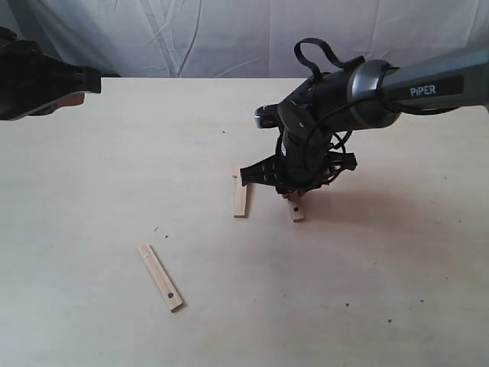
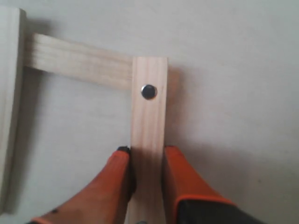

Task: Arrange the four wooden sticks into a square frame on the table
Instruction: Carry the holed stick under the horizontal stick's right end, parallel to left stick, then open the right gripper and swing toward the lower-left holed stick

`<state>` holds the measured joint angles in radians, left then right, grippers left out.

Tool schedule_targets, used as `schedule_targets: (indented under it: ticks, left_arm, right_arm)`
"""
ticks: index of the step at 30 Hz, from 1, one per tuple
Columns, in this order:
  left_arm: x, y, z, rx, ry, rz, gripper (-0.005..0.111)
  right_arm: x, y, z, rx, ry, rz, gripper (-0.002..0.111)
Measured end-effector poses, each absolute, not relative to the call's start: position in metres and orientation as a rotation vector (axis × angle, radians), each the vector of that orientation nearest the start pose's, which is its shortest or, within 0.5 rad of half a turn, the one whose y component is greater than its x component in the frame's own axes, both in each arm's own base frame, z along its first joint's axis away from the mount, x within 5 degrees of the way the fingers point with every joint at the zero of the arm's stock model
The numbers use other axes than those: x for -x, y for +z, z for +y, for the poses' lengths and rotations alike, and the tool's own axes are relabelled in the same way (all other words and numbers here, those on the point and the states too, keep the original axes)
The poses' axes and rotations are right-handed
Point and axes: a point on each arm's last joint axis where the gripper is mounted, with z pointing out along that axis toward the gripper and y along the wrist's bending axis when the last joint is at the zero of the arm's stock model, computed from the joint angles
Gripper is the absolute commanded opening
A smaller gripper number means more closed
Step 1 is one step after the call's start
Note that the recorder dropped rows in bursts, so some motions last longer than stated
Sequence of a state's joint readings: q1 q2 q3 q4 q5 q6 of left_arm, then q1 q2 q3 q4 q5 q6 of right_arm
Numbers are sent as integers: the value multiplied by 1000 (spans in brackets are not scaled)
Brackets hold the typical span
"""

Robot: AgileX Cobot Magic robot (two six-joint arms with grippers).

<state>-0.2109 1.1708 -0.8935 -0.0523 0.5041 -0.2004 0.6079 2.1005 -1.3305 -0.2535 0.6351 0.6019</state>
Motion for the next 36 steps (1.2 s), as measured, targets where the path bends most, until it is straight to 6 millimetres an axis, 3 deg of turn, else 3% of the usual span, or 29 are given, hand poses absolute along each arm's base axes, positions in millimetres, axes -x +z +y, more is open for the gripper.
schedule_targets:
  ticks: [9, 19, 28, 32, 36]
  left_arm:
    - [-240, 314, -54, 35, -281, 2277, 0]
    - [-240, 315, -55, 43, -293, 2274, 0]
    - [-240, 315, -55, 41, -291, 2274, 0]
    - [-240, 314, -53, 13, -252, 2273, 0]
    - [-241, 314, -49, -38, -172, 2273, 0]
  right_arm:
    - [-348, 120, 217, 98, -1, 2812, 1]
    - [-347, 120, 214, 22, -34, 2824, 2]
    - [-345, 120, 212, -33, -65, 2845, 54]
    - [-345, 129, 211, -40, -55, 2834, 54]
    - [-340, 161, 213, 20, 38, 2797, 54]
